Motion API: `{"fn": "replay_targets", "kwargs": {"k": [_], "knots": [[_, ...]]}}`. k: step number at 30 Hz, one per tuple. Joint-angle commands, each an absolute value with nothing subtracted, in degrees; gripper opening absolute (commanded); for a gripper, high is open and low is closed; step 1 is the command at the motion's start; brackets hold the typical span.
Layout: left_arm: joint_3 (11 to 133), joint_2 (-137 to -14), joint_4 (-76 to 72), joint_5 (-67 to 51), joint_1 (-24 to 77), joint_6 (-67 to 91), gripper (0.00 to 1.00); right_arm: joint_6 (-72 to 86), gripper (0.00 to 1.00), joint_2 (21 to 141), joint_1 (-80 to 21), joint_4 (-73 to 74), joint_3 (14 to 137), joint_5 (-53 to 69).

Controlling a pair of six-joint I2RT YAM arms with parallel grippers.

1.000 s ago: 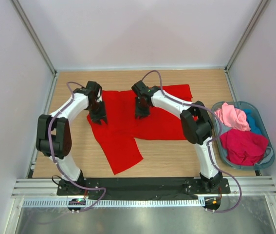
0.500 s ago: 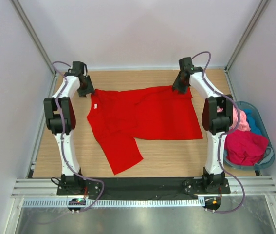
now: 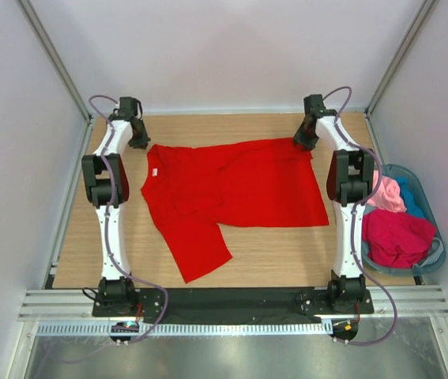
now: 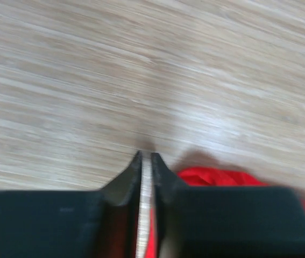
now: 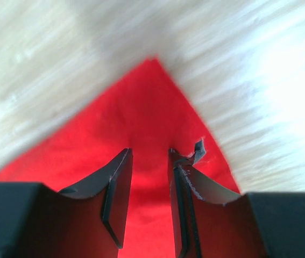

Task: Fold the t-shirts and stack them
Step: Fold the tshirt

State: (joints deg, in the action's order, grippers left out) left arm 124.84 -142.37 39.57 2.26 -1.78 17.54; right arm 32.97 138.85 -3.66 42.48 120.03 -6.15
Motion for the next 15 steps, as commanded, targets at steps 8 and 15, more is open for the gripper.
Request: {"fn": "replay_targets", "kwargs": {"k": [8, 15], "knots": [[130.8, -147.9, 37.0, 1.8, -3.6, 18.4, 0.0, 37.9, 0.37, 142.7, -1.8, 43.5, 124.3, -15.2], [130.1, -140.1, 39.5, -1.3, -3.7, 16.6, 0.22, 35.9, 0.37, 142.6, -1.8, 41.2, 124.6, -11.3]]}}
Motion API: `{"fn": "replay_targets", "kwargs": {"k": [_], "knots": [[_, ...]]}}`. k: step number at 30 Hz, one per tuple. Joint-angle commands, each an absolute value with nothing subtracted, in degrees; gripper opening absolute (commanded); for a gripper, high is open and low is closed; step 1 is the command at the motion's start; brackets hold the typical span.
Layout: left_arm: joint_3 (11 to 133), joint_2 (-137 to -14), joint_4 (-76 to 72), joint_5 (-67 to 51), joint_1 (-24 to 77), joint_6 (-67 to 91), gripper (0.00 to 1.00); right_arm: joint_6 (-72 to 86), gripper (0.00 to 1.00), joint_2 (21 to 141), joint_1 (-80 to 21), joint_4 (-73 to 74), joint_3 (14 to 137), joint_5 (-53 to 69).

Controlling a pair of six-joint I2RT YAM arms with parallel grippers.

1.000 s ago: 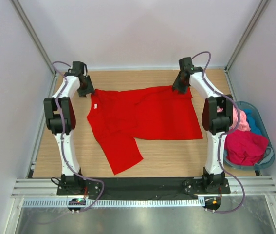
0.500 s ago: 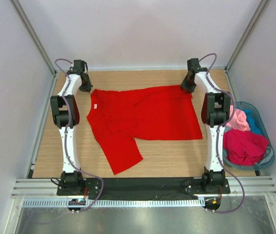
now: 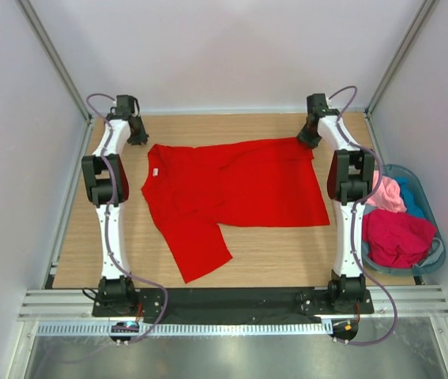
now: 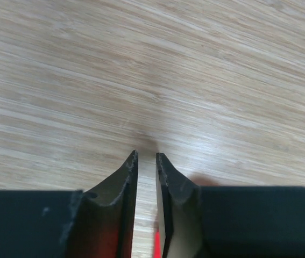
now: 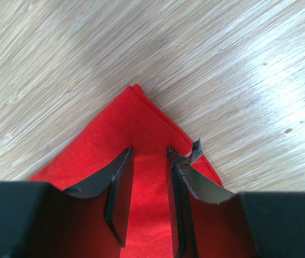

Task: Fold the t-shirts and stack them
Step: Fold the tshirt

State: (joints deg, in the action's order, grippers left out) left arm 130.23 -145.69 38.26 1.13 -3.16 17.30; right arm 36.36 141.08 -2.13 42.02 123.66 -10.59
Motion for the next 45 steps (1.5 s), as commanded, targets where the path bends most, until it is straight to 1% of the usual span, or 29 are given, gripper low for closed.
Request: {"fn": "replay_targets", "kwargs": {"k": [1, 2, 4, 7, 20, 21, 23, 24, 25, 28, 30, 31, 32, 34, 37, 39, 40, 42, 43, 45], "knots": [[129.2, -139.3, 39.6, -3.2, -3.8, 16.4, 0.27, 35.8, 0.37, 142.6, -1.7, 41.0, 124.6, -11.2], [128.6, -137.7, 39.9, -4.2, -3.8, 16.1, 0.31, 35.6, 0.37, 142.3, -1.7, 40.9, 124.3, -10.6], [125.8, -136.8, 39.8, -8.3, -3.8, 15.9, 0.32, 35.6, 0.37, 142.1, -1.8, 40.5, 123.9, -9.9], [123.3, -136.7, 39.8, -11.4, -3.8, 16.0, 0.33, 35.3, 0.37, 141.9, -1.8, 40.4, 123.3, -9.5], [123.6, -140.2, 44.3, -11.9, -3.6, 14.4, 0.31, 35.4, 0.37, 141.5, -1.7, 39.4, 122.3, -8.3], [123.8, -140.6, 44.9, -10.6, -3.6, 14.5, 0.29, 35.4, 0.37, 141.6, -1.7, 39.2, 122.2, -8.3], [125.5, -141.9, 47.1, -8.8, -3.3, 14.1, 0.19, 35.9, 0.37, 141.9, -1.8, 39.1, 122.1, -8.3], [125.9, -142.4, 47.3, -7.0, -3.3, 13.9, 0.13, 36.1, 0.37, 141.9, -1.8, 38.9, 122.0, -8.4], [126.1, -142.6, 47.3, -6.6, -3.3, 13.7, 0.0, 36.6, 0.37, 142.0, -1.7, 38.8, 121.9, -8.4], [127.3, -143.3, 46.1, -2.5, -3.3, 13.4, 0.0, 38.2, 0.36, 142.4, -1.7, 38.6, 121.7, -8.8], [129.7, -144.1, 45.9, -0.4, -3.3, 14.2, 0.0, 39.4, 0.33, 142.8, -1.8, 38.8, 121.7, -9.6], [130.6, -144.3, 45.8, 3.2, -3.3, 14.6, 0.0, 40.0, 0.31, 142.9, -1.7, 39.1, 121.7, -10.0], [131.4, -144.6, 45.5, 4.1, -3.3, 14.9, 0.0, 41.5, 0.3, 143.0, -1.8, 39.3, 121.6, -10.8], [133.7, -145.2, 44.8, 4.4, -3.3, 16.1, 0.0, 42.8, 0.27, 143.0, -1.8, 40.2, 121.2, -12.1], [136.0, -146.1, 44.4, 3.1, -3.3, 17.2, 0.0, 45.3, 0.26, 142.1, -1.7, 40.3, 119.8, -13.1], [137.1, -145.6, 43.9, 0.4, -3.2, 17.5, 0.01, 45.3, 0.26, 141.2, -1.8, 38.4, 118.6, -11.2], [136.8, -144.1, 43.6, -1.3, -3.2, 17.6, 0.12, 44.7, 0.27, 141.2, -1.8, 37.7, 118.6, -10.0], [135.3, -142.2, 42.8, -3.4, -3.2, 17.6, 0.19, 42.0, 0.29, 140.8, -1.8, 36.0, 119.2, -7.3], [134.6, -140.4, 42.2, -4.0, -3.3, 17.8, 0.25, 41.1, 0.32, 140.5, -1.8, 36.0, 119.7, -7.0], [132.5, -138.3, 41.1, -6.9, -3.1, 18.6, 0.31, 38.1, 0.33, 140.0, -1.8, 35.0, 120.8, -5.9]]}}
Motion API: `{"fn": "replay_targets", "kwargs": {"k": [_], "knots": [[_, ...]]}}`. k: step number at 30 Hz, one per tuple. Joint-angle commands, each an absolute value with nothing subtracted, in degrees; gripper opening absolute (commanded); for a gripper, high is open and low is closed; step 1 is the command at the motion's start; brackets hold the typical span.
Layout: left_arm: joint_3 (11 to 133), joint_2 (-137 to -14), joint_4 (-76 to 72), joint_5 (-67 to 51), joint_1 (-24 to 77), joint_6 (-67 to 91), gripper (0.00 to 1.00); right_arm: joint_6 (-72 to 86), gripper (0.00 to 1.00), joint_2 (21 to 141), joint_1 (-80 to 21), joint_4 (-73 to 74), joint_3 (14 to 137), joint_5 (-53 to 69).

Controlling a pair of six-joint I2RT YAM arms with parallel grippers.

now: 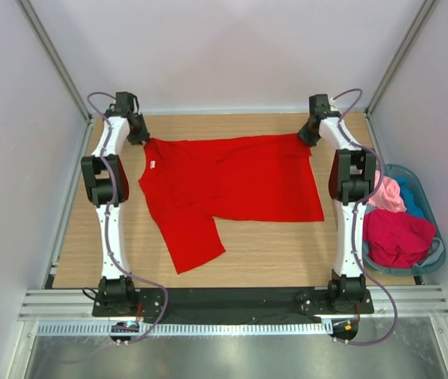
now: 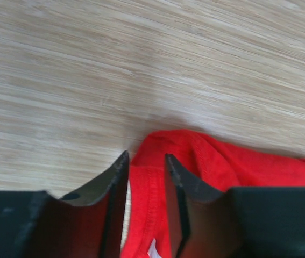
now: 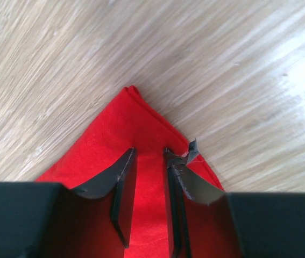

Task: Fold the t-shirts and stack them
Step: Fold the tshirt

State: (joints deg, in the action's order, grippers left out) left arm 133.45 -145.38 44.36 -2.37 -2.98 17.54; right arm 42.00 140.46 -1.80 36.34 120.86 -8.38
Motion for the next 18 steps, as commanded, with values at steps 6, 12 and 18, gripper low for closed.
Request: {"fn": "replay_targets", "kwargs": {"k": [6, 12, 18], "knots": [[131.4, -136.8, 41.1, -11.5, -1.7, 20.1, 0.38, 35.9, 0.35, 139.1, -1.8, 33.6, 122.0, -2.9], [131.6, -139.0, 44.1, -11.9, -0.9, 20.6, 0.39, 36.3, 0.35, 139.5, -1.8, 33.3, 121.5, -1.6], [132.3, -141.5, 46.0, -10.9, -0.7, 22.9, 0.39, 36.6, 0.35, 139.5, -1.8, 32.4, 120.5, -1.5]]}}
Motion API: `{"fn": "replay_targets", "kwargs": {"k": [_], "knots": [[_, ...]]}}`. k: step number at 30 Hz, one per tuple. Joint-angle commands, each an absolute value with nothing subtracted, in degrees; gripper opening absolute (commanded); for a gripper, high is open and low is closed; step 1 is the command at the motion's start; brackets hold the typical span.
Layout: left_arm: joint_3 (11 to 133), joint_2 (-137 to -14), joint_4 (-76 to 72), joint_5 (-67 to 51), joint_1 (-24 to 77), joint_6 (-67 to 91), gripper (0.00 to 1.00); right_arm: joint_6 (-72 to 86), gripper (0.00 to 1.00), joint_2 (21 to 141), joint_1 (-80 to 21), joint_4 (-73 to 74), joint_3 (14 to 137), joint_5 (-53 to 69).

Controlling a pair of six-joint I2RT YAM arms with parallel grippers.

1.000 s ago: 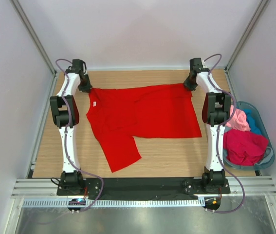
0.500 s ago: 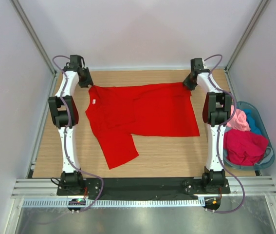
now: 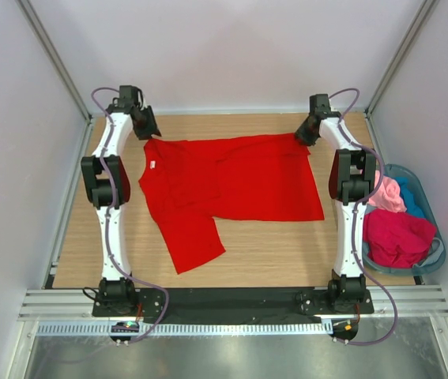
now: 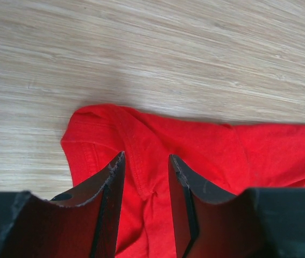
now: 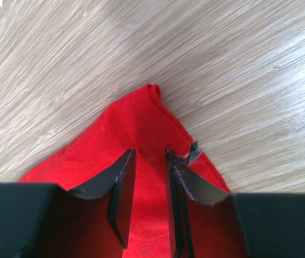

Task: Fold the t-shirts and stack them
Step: Fold the tshirt

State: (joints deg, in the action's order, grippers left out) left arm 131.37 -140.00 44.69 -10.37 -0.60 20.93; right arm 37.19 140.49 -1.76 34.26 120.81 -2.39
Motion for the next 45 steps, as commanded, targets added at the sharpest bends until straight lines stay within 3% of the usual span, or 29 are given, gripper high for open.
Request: {"fn": "replay_targets", "kwargs": {"k": [1, 13, 14, 15, 18, 23, 45], "knots": [[132.3, -141.8, 46.0, -10.6, -0.7, 23.2, 0.39, 36.7, 0.35, 139.5, -1.8, 32.4, 120.4, -1.6], [132.7, -143.8, 46.6, -9.2, -0.7, 26.2, 0.33, 37.1, 0.34, 139.8, -1.8, 32.6, 121.1, -1.9], [132.8, -143.9, 46.4, -9.2, -0.7, 26.5, 0.3, 37.2, 0.34, 139.7, -1.8, 32.6, 121.1, -2.1], [132.7, -143.8, 46.4, -9.3, -0.6, 26.5, 0.19, 37.1, 0.35, 139.8, -1.8, 32.7, 121.2, -2.2], [132.8, -142.4, 47.8, -7.7, -0.7, 27.1, 0.0, 37.3, 0.33, 140.0, -1.8, 33.2, 121.4, -3.2], [129.9, -139.6, 49.2, -1.3, -1.0, 28.7, 0.0, 37.8, 0.31, 140.6, -1.8, 34.9, 121.5, -5.8], [133.2, -143.2, 46.8, -3.4, -2.5, 26.8, 0.0, 31.9, 0.37, 133.8, -1.9, 34.2, 119.5, 3.4]]}}
